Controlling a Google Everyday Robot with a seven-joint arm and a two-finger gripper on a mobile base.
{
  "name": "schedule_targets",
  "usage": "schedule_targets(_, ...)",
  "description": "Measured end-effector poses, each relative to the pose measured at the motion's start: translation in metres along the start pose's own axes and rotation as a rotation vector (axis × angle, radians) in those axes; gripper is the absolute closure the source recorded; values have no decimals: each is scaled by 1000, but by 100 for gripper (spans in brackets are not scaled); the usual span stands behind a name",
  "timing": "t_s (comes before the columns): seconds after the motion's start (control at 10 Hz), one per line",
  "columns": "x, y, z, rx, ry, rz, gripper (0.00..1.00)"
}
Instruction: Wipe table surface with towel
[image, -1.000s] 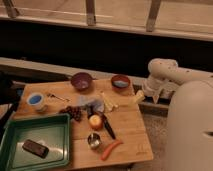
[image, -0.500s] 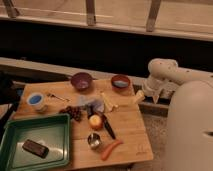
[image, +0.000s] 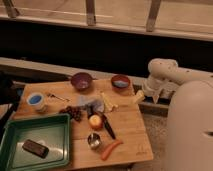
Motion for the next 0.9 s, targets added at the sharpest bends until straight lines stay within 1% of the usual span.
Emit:
schedule_targets(0.5, 1, 0, 0, 5, -1, -7, 20)
schedule_targets(0.7, -5, 12, -9, 39, -56, -71, 20)
schedule_targets(0.8, -10, 26, -15, 48, -86, -112, 20)
schedule_targets(0.9, -17, 47, -22, 52, -120, -160, 20)
